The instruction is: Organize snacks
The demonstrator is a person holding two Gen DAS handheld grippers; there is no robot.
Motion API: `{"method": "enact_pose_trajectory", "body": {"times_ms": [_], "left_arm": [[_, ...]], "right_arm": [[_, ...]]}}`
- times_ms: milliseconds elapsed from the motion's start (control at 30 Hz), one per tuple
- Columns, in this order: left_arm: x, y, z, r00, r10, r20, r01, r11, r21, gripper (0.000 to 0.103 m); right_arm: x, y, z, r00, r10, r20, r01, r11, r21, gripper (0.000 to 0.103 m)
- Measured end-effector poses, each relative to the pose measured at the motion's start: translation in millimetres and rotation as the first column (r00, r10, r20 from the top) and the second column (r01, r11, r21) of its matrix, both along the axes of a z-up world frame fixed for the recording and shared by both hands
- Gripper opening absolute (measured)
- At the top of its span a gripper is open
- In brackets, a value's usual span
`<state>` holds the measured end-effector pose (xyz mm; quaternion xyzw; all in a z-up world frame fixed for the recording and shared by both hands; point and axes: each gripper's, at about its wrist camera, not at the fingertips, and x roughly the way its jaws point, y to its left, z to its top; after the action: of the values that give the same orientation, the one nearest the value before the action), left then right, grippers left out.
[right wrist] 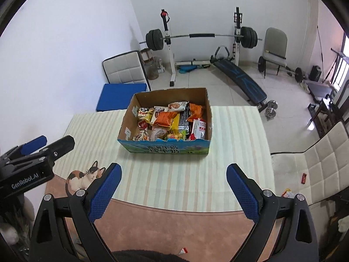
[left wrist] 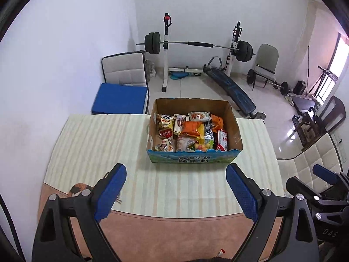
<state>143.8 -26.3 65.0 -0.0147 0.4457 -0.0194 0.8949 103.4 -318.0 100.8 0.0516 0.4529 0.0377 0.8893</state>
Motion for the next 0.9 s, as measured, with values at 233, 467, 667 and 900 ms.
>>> {"method": "enact_pose_trajectory", "body": {"times_ms": [233, 467, 667, 900], "left_arm": [[-16.0, 2.4, 6.9, 1.0, 0.003, 0.018, -0.003, 1.0, -0.01, 0.094], [-4.9, 1.3, -6.9, 1.0, 0.013, 0.021, -0.013, 1.0, -0.003, 0.094], [13.0, -2.9, -19.1, 0.999, 0.012, 0.038, -0.012, 1.0, 0.012, 0.094], [41.4, -3.2, -37.0, 0.999, 0.015, 0.033, -0.016, 1.0, 0.009, 0.094]], "right_arm": [[-17.7, -3.7, 18.9, 1.0, 0.006, 0.024, -0.006, 1.0, -0.001, 0.099], [-5.1, -6.7, 12.3, 0.998, -0.031, 0.058, 0.032, 0.999, -0.029, 0.099], [24.7, -8.9, -6.3, 0.997, -0.059, 0.049, 0.061, 0.998, -0.026, 0.099], [59.9, -7.2, -15.5, 0.994, -0.082, 0.075, 0.086, 0.995, -0.053, 0.099]]}}
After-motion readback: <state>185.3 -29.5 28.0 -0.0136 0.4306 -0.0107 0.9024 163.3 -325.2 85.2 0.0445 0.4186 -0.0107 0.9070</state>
